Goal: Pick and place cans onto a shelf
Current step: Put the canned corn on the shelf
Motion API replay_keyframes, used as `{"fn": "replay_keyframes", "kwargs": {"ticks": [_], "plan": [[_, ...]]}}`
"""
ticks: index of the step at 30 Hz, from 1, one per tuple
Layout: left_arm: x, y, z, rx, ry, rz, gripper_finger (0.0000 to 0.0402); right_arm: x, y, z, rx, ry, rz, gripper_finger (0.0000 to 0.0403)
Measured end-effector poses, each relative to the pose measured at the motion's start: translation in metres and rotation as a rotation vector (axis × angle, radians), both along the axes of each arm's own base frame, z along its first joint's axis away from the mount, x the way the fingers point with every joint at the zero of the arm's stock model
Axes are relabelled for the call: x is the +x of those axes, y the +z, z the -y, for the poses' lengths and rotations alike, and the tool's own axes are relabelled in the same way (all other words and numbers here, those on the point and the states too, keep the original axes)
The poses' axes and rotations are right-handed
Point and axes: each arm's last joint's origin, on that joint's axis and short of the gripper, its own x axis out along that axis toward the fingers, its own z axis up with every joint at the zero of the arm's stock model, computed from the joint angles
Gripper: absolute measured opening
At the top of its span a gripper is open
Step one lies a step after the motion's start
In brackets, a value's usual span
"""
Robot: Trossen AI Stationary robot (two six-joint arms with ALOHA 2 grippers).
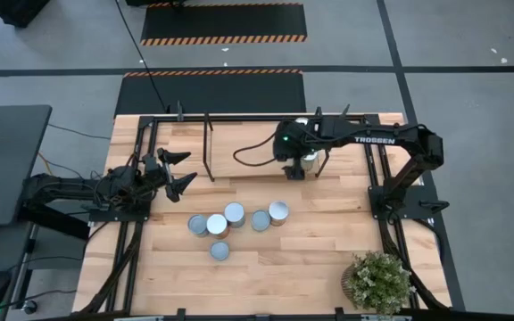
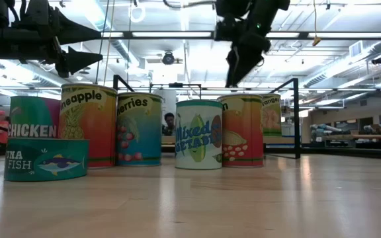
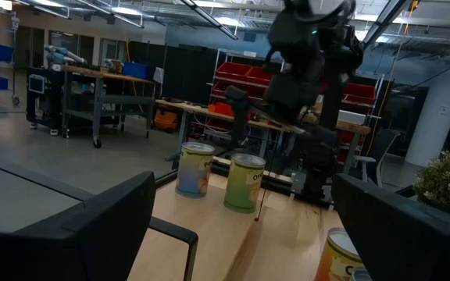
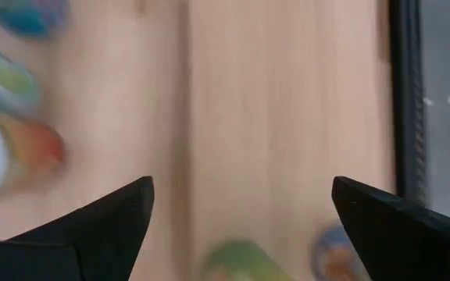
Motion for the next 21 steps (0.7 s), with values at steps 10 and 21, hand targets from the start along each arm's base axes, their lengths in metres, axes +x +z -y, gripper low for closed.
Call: {"fn": "replay_keyframes", "kwargs": {"ticks": [10, 21], "plan": [[0.0, -0.001, 0.0, -0.004, -0.001, -0.006, 0.0393, 0.017, -0.005, -0.04, 0.144, -0.164, 0.092, 0.04], [0.0, -0.001, 0.0, -0.01, -0.002, -0.005, 0.0393, 0.04, -0.032, -0.074, 0.235, -0.368, 0.121, 0.04]]}}
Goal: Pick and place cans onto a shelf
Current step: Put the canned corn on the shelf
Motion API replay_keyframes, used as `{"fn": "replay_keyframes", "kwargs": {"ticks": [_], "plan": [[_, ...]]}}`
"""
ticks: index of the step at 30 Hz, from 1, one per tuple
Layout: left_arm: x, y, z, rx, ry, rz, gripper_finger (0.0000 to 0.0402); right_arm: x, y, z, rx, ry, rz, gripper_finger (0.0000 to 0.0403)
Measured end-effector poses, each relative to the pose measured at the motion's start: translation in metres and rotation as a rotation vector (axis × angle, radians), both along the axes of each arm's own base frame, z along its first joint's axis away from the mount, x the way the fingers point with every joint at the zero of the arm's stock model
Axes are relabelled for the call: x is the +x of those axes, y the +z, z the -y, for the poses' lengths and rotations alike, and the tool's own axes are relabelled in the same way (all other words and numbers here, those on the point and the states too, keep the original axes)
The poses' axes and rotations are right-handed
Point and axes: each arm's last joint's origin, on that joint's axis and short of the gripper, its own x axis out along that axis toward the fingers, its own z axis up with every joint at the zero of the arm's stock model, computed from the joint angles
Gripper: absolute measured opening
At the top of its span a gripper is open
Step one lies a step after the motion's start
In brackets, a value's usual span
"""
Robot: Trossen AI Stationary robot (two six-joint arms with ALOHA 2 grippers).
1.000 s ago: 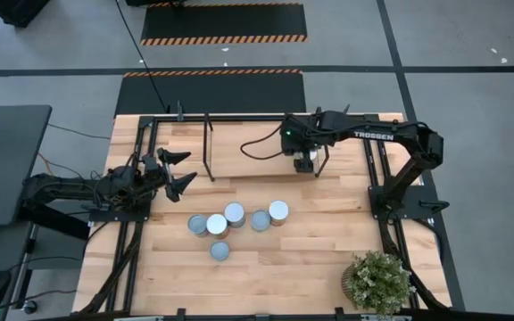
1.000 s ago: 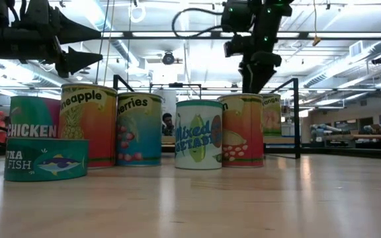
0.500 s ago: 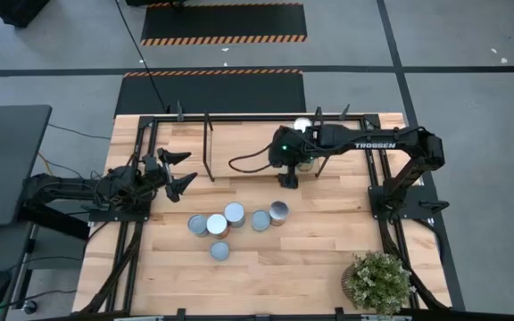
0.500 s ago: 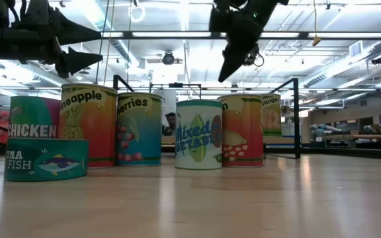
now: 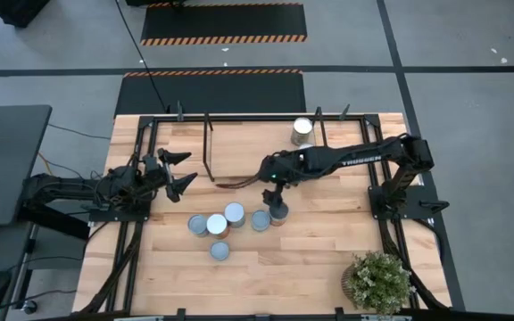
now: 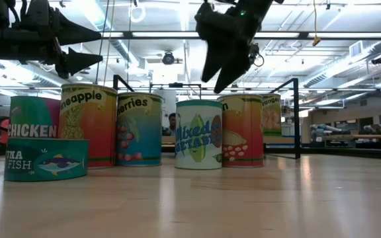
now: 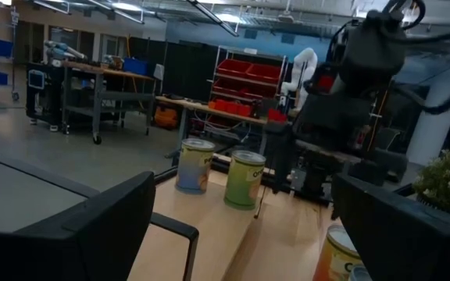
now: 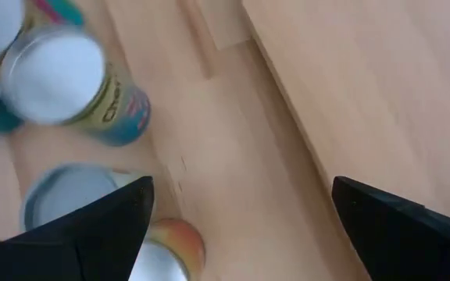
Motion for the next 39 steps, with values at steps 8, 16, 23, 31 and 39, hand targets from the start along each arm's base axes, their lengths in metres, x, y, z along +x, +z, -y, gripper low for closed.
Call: {"fn": "replay_keyframes", "kwargs": {"ticks": [8, 16, 23, 31, 39], "plan": [[0.0, 0.0, 0.0, 0.001, 0.0, 0.003, 0.0393, 0.006, -0.018, -0.006, 0.039, -0.109, -0.047, 0.04], [0.001, -0.001, 0.0, 0.0, 0.0, -0.01, 0.0393, 0.01, -0.035, -0.017, 0.081, -0.09, -0.112, 0.04], [0.001, 0.0, 0.0, 0.001, 0.0, -0.002, 0.0393, 0.003, -0.038, -0.024, 0.089, -0.083, -0.186, 0.0399], [0.001, 0.0, 0.0, 0.001, 0.0, 0.001, 0.0393, -0.005, -0.04, -0.044, 0.115, -0.062, -0.258, 0.0389], [0.001, 0.0, 0.0, 0.001, 0.0, 0.004, 0.0393, -0.01, -0.04, -0.067, 0.169, 0.001, -0.285, 0.0385]]}}
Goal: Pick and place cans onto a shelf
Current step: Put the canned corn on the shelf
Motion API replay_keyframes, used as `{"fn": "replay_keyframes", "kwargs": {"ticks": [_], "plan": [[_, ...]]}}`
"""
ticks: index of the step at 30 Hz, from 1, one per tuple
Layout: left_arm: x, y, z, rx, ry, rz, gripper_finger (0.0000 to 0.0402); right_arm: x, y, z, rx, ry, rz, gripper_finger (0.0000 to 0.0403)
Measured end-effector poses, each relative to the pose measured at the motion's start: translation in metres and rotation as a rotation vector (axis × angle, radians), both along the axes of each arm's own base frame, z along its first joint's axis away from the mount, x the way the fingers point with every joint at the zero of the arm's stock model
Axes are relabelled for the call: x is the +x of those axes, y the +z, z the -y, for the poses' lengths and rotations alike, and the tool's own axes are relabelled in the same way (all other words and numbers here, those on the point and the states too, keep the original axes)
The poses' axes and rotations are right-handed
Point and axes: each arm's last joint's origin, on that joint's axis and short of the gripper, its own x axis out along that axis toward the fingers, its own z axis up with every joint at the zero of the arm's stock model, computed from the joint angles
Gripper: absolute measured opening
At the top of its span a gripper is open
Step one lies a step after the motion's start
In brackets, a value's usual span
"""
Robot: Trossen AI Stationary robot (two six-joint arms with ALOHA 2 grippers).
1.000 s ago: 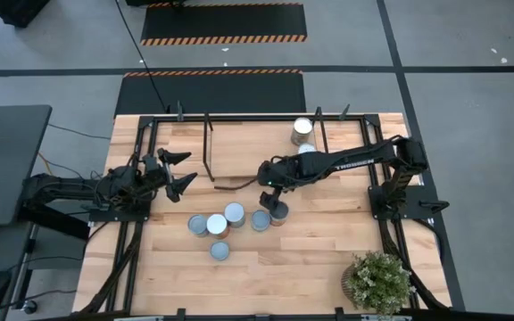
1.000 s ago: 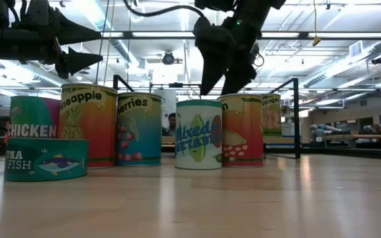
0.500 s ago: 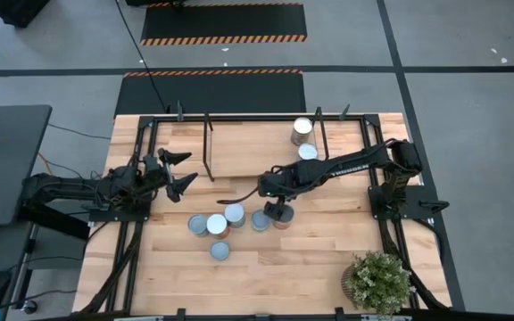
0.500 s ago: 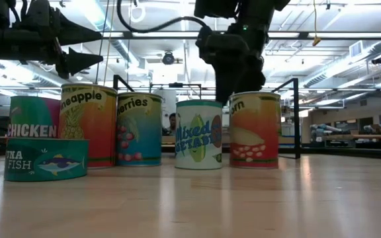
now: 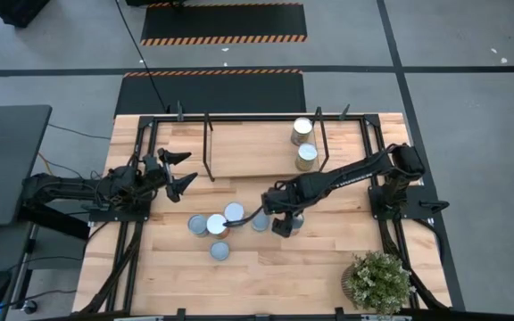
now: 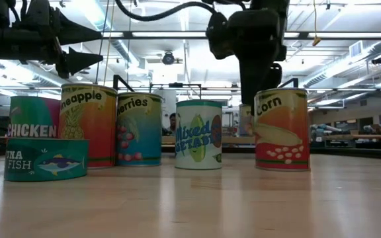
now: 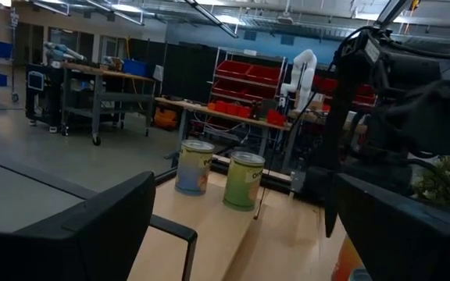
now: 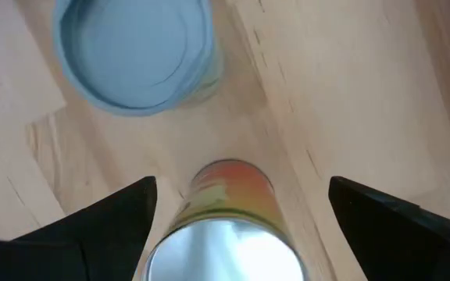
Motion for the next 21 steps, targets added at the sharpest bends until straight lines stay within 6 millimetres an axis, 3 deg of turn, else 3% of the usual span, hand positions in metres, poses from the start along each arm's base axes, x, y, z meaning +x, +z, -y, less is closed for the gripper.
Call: {"fn": "replay_keyframes", "kwargs": {"ticks": [7, 21], "plan": [[0.0, 0.0, 0.0, -0.004, -0.001, 0.0, 0.0393, -0.008, 0.0, -0.019, -0.018, 0.048, -0.039, 0.0388], [0.0, -0.001, 0.0, -0.005, -0.001, -0.004, 0.0393, -0.014, -0.002, -0.02, -0.017, -0.013, -0.093, 0.0393]]}}
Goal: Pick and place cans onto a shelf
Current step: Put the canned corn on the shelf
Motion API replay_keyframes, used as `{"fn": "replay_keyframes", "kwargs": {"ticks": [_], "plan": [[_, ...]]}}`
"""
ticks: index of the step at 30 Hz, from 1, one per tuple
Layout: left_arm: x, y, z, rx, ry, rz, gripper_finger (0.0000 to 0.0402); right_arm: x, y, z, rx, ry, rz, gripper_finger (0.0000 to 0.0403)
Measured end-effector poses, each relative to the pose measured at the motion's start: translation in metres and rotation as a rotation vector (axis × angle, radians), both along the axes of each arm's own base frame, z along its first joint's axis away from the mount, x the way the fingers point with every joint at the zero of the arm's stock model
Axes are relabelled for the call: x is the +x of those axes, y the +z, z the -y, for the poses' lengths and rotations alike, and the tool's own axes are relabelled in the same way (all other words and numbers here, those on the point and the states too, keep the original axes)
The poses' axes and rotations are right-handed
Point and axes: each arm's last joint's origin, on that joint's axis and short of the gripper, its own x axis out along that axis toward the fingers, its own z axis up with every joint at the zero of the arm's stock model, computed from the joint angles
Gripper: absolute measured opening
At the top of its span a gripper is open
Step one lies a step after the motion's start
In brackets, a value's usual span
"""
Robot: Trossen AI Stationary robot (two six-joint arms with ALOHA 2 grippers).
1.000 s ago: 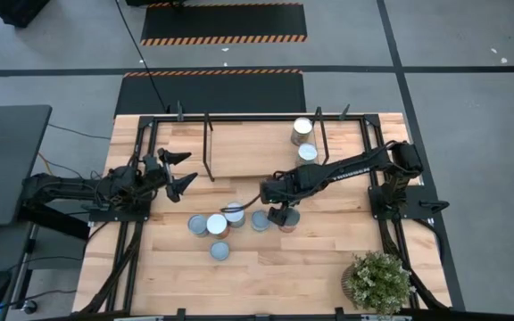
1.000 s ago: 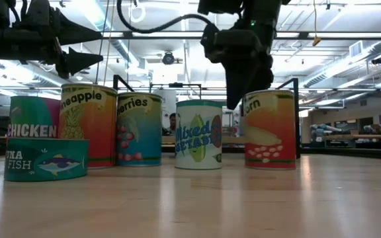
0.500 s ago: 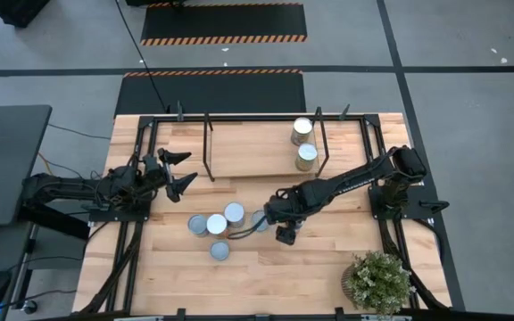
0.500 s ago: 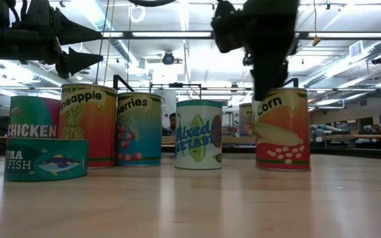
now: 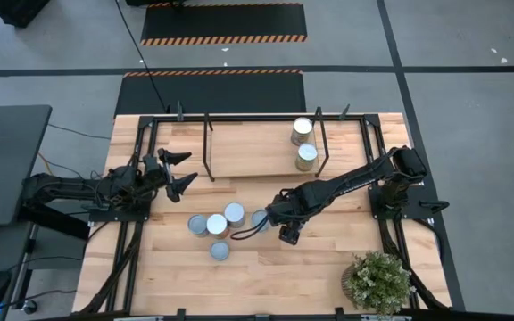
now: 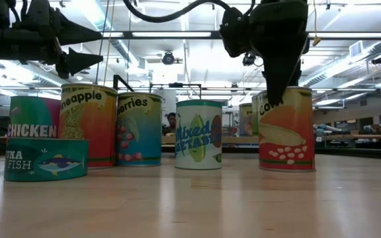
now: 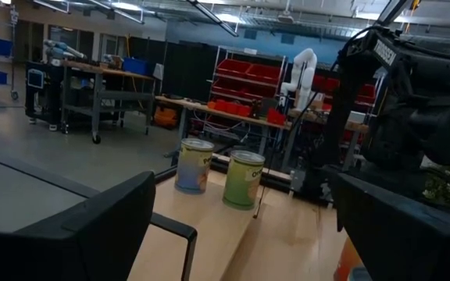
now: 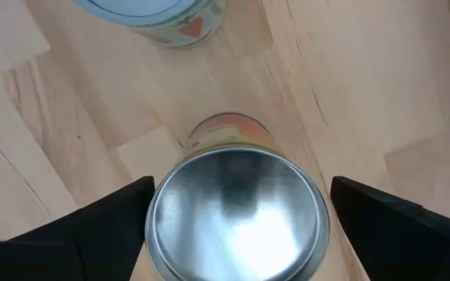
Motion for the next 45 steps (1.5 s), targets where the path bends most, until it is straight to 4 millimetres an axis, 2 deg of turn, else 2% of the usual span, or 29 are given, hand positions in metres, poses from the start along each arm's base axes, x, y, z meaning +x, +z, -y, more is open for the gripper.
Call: {"fn": "replay_keyframes", "kwargs": {"ticks": [8, 14, 18, 21, 28, 34, 40, 45], "plan": [[0.0, 0.0, 0.0, 0.003, 0.001, -0.002, 0.0393, -0.003, -0.014, 0.011, 0.031, -0.011, -0.034, 0.0368], [0.0, 0.0, 0.0, 0.001, 0.0, -0.001, 0.0393, -0.002, -0.014, 0.016, 0.02, 0.05, -0.032, 0.0332], [0.0, 0.001, 0.0, 0.005, 0.001, 0.009, 0.0393, 0.0, -0.012, 0.028, 0.026, 0.116, -0.041, 0.0315], [0.0, 0.002, 0.0, 0.005, 0.001, 0.015, 0.0393, 0.007, -0.003, 0.042, 0.023, 0.146, -0.011, 0.0317], [0.0, 0.001, 0.0, -0.019, -0.004, 0.023, 0.0393, 0.018, 0.04, 0.075, -0.112, 0.29, 0.011, 0.0321], [0.0, 0.0, 0.0, -0.044, -0.008, 0.017, 0.0393, 0.023, 0.068, 0.117, -0.221, 0.43, 0.051, 0.0322], [0.0, 0.0, 0.0, -0.043, -0.008, 0.018, 0.0393, 0.017, 0.073, 0.167, -0.247, 0.468, 0.041, 0.0321], [0.0, 0.0, -0.001, -0.039, 0.031, 0.016, 0.0393, 0.01, 0.073, 0.198, -0.231, 0.464, 0.06, 0.032]]}}
